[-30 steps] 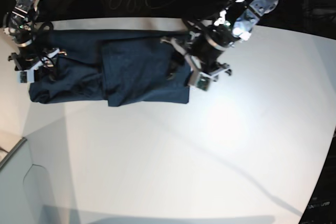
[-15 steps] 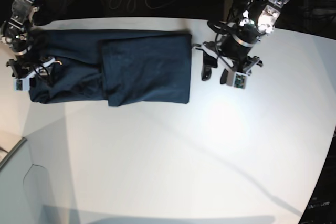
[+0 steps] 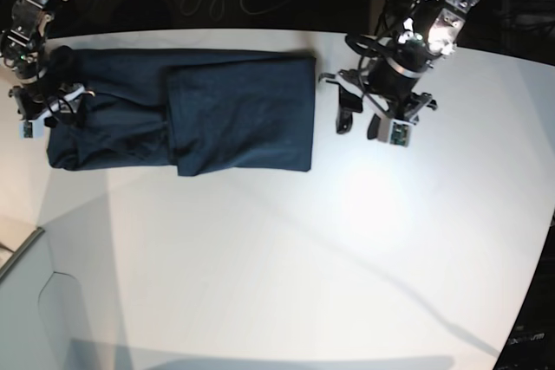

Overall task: Layout the t-shirt on the table in an organized manner, then fold the t-shirt properly
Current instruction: 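Release the strip and lift the left gripper away, then grasp the strip end with the right gripper and fold it over the shirt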

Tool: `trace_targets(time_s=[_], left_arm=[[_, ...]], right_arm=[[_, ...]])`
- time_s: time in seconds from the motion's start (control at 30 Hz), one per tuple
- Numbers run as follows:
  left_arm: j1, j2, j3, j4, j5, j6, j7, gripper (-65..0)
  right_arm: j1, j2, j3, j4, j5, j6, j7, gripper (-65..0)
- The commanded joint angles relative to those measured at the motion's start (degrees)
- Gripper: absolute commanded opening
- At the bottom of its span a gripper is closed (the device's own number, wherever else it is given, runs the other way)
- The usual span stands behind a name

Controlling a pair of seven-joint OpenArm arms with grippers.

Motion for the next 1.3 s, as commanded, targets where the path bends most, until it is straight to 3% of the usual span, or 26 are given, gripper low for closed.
trace_targets(time_s=[0.0,0.4,0.57,0.73,1.03,1.27], left_arm=[[-0.28,-0.39,-0.22,1.01,0.14,-0.08,-1.42,-35.3],[-0.28,-0.48,-0.30,0.58,0.32,-0.08,-1.42,-35.3],[0.77,-0.39,-3.82,0.49,0.14,-0.08,-1.42,-35.3],[1.65,-0.22,-7.25,0.49,0.14,-0.08,-1.42,-35.3],[1.21,0.22,-9.54,-4.00,0.05,-0.08,-1.42,-35.3],[-0.11,2.51,-9.54,-7.25,0.05,-0.08,-1.42,-35.2]], right_arm=[[0.39,0.91,0.14,0.56,0.43,-0.23,0.57,-26.6],[0.39,0.64,-0.21,-2.07,0.43,-0.23,0.30,-28.5],[1.36,2.40,-3.73,-7.96,0.43,-0.23,0.30,-41.3],[1.54,2.49,-4.34,-9.02,0.43,-0.23,0.30,-64.2],[1.10,2.05,-3.64,-3.04,0.78,0.21,0.48,-65.0],[-1.98,-3.22,-1.88,11.90,0.78,0.29,0.21,-65.0]])
